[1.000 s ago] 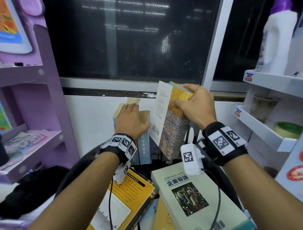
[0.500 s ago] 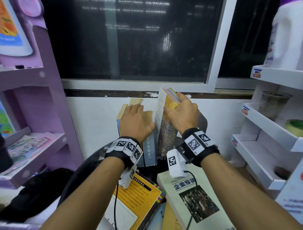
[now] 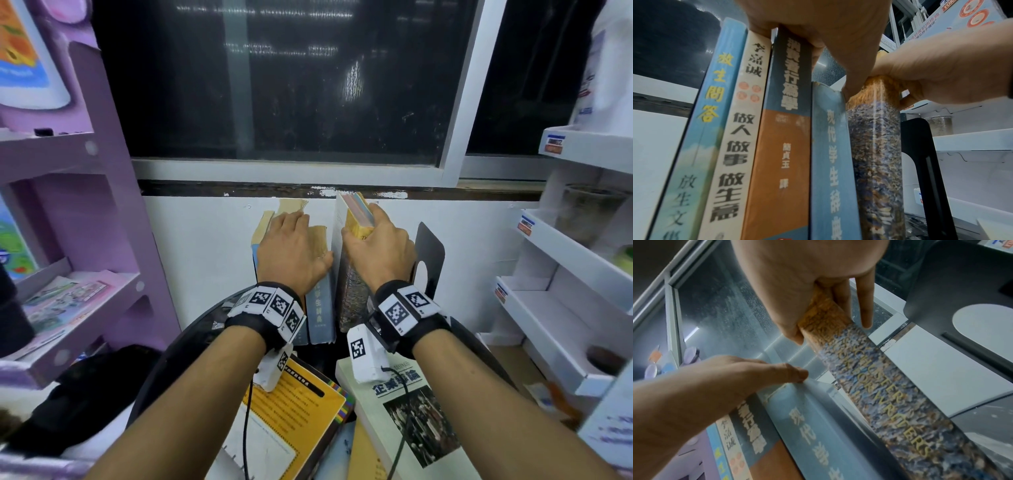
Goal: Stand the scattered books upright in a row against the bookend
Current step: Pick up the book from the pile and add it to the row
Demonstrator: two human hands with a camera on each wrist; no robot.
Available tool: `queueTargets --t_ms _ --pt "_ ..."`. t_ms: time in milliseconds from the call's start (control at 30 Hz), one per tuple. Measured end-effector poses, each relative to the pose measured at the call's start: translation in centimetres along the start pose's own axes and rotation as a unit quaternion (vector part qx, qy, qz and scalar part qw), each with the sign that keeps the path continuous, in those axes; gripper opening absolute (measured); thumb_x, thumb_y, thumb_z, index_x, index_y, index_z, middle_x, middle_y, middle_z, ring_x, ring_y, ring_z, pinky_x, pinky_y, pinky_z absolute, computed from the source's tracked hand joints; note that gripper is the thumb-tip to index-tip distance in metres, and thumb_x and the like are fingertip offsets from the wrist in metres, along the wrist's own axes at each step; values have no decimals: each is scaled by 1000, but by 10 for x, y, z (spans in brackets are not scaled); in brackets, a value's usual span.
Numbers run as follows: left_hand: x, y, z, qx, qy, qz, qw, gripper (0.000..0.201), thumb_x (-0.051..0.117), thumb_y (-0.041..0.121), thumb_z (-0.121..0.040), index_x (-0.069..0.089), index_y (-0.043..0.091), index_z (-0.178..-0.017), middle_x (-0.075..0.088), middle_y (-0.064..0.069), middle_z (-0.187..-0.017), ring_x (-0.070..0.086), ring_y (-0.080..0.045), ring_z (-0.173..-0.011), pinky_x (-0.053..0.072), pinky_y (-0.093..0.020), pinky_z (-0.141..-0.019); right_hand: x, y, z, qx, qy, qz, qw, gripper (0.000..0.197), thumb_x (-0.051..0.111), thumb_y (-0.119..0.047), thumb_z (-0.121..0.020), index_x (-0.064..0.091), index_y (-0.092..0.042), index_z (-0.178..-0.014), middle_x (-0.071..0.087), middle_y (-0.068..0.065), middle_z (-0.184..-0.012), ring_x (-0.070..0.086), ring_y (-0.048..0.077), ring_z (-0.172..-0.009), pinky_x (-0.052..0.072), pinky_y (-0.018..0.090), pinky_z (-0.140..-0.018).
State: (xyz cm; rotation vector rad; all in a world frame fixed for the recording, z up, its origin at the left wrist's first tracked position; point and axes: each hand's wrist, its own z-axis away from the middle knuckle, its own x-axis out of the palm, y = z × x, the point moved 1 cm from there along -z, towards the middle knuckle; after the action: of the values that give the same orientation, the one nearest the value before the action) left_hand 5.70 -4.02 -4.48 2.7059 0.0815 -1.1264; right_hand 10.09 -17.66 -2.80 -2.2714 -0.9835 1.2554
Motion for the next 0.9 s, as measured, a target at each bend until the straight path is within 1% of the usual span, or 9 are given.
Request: queueTargets --t_ms 167,267,433,533,667,733,800,833,900 --pt "2 -1 0 2 6 -3 1000 72 60 53 -77 51 6 -132 51 -7 -137 41 -25 -128 30 -32 -109 13 4 -2 -6 -8 -26 1000 61 61 -49 -85 46 -23 -139 68 13 -111 60 37 -105 48 39 -86" --pt "3 -1 0 5 18 1 1000 70 59 53 -78 53 6 -129 54 -7 -134 44 -26 -126 33 -33 -107 21 8 -2 -4 -30 -40 999 63 63 -50 -83 47 -21 -137 69 12 -108 61 36 -101 50 40 -87" --pt "6 -1 0 14 35 3 999 68 55 56 -80 56 5 -127 57 -8 -131 47 -25 -124 36 -33 -106 29 13 0 -10 -47 -41 998 65 64 -50 -83 46 -18 -137 69 12 -106 63 34 -98 52 40 -85" --pt "4 0 1 21 35 11 999 68 57 54 -80 55 6 -128 55 -7 -133 44 -25 -126 35 -33 -107 28 14 -1 -23 -52 -37 998 65 63 -53 -83 45 -19 -136 69 10 -104 63 32 -96 53 39 -83" --pt "-2 -7 1 46 16 20 999 70 59 53 -80 49 11 -135 51 -6 -138 42 -23 -130 31 -33 -109 27 16 0 -42 -74 -36 996 58 61 -54 -84 48 -15 -126 68 9 -101 63 31 -91 53 38 -78" --pt "-6 -13 0 61 21 16 998 72 58 55 -78 48 15 -136 55 -4 -135 47 -21 -127 31 -36 -108 26 16 -1 -59 -96 -32 993 55 59 -55 -85 48 -15 -123 67 8 -101 63 29 -91 52 36 -78" --pt "-10 -20 -1 65 30 18 997 73 57 60 -76 48 18 -135 58 -3 -130 50 -21 -123 32 -40 -107 26 16 -2 -72 -130 -32 988 53 58 -55 -85 47 -17 -122 66 7 -102 62 28 -90 51 37 -79" --pt "-13 -25 -2 57 28 22 998 74 57 63 -75 48 19 -134 57 -3 -130 48 -22 -125 31 -41 -108 25 15 -2 -79 -147 -42 985 52 59 -53 -85 47 -17 -121 65 6 -103 61 26 -90 51 37 -79" --pt "-14 -39 -2 19 8 43 999 82 59 69 -70 45 22 -136 51 -2 -138 41 -23 -132 30 -45 -110 21 13 -2 -93 -176 -66 978 53 63 -48 -85 46 -16 -124 62 5 -107 59 23 -93 50 34 -80"
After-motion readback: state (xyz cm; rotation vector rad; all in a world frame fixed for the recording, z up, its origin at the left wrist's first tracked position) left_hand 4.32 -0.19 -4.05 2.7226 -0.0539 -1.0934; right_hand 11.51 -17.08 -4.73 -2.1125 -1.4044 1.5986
